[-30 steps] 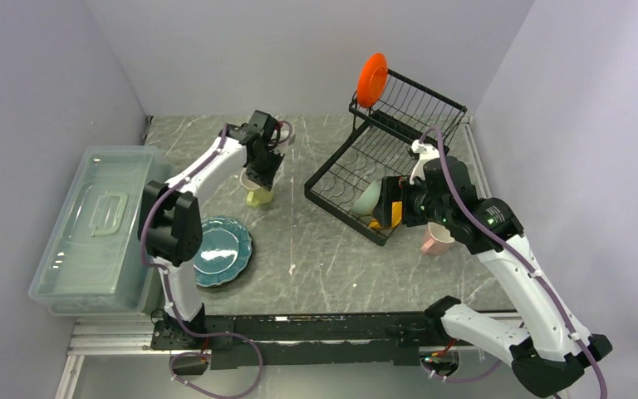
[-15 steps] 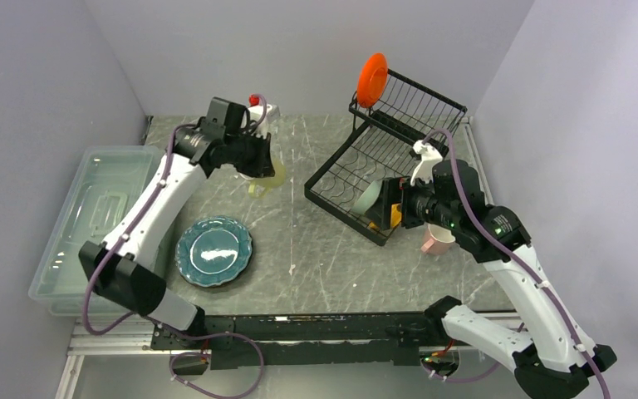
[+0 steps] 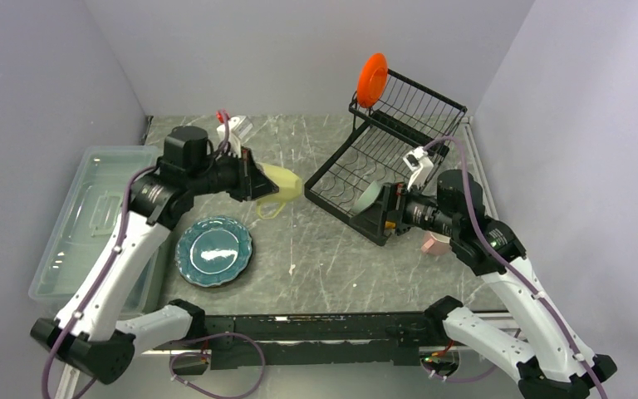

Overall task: Load the mixed dishes into the dish rack
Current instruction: Pick up the cup at the center of the board.

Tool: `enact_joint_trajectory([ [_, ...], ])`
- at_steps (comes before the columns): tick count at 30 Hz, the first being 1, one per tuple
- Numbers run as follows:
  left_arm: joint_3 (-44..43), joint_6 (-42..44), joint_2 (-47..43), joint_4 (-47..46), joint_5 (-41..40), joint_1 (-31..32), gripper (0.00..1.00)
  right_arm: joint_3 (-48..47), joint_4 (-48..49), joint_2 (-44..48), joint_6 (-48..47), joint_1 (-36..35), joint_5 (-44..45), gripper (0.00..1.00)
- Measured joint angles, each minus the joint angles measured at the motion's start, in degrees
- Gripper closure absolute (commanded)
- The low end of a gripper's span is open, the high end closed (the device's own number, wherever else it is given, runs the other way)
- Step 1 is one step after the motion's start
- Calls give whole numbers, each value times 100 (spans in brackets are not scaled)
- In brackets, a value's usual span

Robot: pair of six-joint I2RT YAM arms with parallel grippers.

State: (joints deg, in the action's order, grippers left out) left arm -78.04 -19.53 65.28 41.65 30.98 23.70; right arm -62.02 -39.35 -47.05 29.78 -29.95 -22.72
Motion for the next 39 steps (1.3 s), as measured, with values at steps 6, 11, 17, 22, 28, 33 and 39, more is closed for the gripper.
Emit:
enact_joint_trajectory([
  [6,680,-800,-782,-892,407,0,100,348,710,269,387,0,-393,0],
  [11,1215,-1606,-1224,-1838,699,0,100,656,1325,358,752,0,-691,0],
  [17,1480,-2450,-1561,-2957,1008,0,100,828,2162,317,1191,0,-1082,0],
  [22,1687,-2957,-1910,-3670,1172,0,100,907,2990,168,1558,0,-1408,0],
  [28,1961,-3617,-2203,-4669,1405,0,100,1078,4113,37,2065,0,-1779,0],
  [33,2337,-4118,-2277,-5351,1569,0,100,1078,4988,-190,2476,-22,-2015,0],
  [39,2441,-4339,-2282,-5556,1637,0,100,837,5318,-621,2616,-396,-2085,0],
])
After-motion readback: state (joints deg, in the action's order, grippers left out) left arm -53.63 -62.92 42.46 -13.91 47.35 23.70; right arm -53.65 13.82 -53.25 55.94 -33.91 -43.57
